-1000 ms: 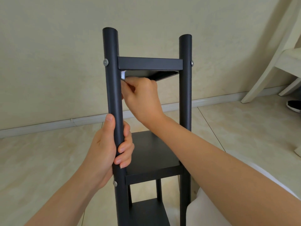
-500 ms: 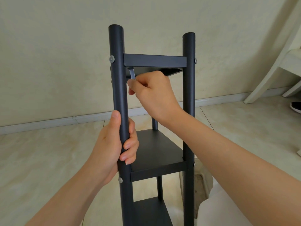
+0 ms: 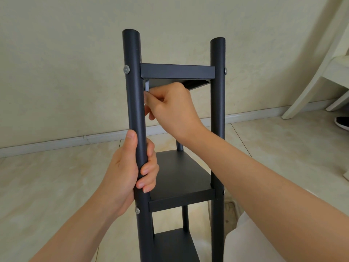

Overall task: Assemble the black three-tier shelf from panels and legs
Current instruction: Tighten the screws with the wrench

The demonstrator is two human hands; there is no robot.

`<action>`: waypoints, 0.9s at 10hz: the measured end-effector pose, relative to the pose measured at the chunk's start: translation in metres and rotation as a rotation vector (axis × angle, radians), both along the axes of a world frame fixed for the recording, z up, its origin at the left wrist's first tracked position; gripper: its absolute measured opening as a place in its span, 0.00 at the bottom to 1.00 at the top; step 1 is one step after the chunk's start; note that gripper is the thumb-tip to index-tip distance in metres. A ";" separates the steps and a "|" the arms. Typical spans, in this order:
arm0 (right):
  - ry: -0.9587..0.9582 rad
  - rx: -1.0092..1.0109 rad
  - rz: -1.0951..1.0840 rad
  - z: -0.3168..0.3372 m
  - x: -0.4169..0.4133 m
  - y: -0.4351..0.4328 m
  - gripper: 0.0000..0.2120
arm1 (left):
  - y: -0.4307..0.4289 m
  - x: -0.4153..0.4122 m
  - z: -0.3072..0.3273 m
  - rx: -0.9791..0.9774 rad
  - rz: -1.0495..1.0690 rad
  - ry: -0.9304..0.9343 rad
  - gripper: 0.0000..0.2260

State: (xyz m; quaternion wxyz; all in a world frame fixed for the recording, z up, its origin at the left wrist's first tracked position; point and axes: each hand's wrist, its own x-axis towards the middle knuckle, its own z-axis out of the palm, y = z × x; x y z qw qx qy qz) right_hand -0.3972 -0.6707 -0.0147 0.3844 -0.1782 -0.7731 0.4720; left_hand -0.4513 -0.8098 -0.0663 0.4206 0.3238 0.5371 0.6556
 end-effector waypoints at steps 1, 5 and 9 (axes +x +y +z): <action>0.069 0.026 -0.024 -0.006 -0.006 -0.001 0.20 | 0.000 -0.001 0.000 0.009 -0.010 0.001 0.30; 0.205 0.077 -0.135 -0.015 -0.026 -0.005 0.29 | -0.001 -0.001 0.001 -0.003 0.004 0.005 0.31; -0.017 -0.005 -0.062 -0.005 -0.011 -0.002 0.18 | -0.002 -0.005 0.001 0.002 0.018 0.018 0.31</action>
